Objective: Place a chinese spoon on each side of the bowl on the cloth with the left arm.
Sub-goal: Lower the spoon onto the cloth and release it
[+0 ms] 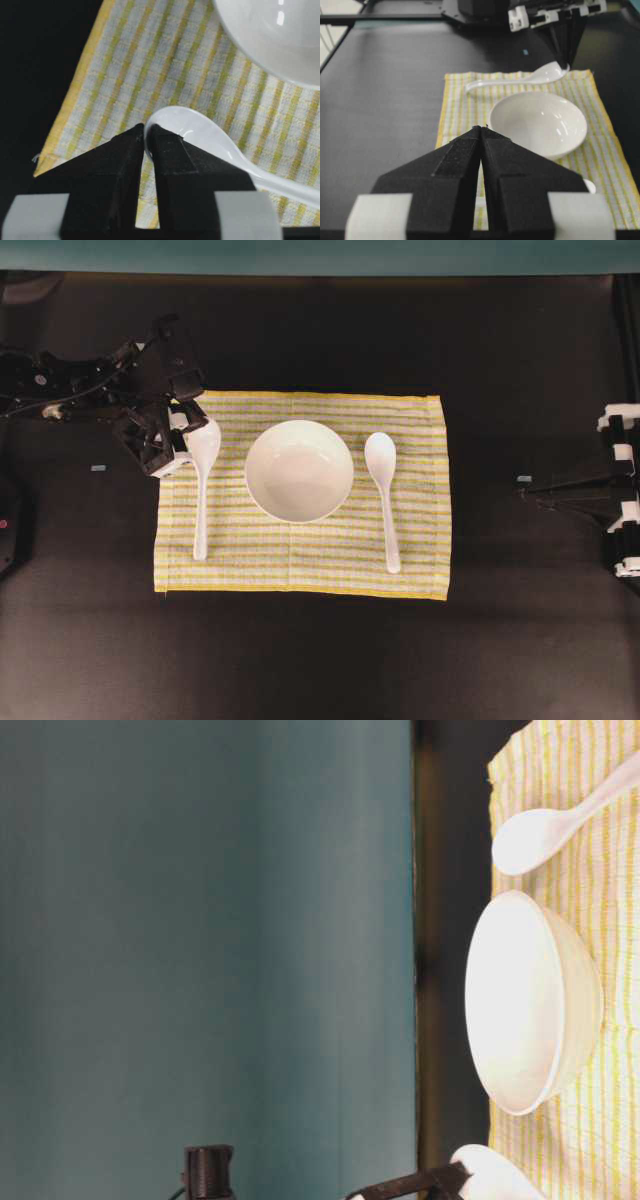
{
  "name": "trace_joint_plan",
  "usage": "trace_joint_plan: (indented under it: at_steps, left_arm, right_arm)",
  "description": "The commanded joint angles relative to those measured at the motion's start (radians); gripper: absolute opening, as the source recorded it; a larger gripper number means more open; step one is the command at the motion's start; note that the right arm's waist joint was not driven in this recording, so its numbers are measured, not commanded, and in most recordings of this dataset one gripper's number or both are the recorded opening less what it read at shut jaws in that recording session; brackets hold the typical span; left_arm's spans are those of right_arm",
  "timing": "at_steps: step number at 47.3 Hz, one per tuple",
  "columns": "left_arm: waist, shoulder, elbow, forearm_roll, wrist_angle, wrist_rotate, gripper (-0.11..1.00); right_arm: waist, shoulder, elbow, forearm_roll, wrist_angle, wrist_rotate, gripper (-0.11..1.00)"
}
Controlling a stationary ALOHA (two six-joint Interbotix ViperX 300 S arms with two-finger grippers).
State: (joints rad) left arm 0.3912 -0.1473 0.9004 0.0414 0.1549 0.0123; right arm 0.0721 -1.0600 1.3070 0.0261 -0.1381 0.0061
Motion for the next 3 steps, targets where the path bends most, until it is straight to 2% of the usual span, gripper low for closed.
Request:
trace_joint_plan:
  at_steps: [1,3]
  left_arm:
    - [-0.005,0.012,0.003,0.005,-0.011,-0.002,0.1]
    - [-0.005,0.015,0.005,0.003,-0.012,-0.002,0.14]
  right_arm:
    - [0.0,0.005,-0.006,0.0,-0.009,0.008,0.0]
    - [0.0,0.005,-0.006,0.0,-0.011,0.008,0.0]
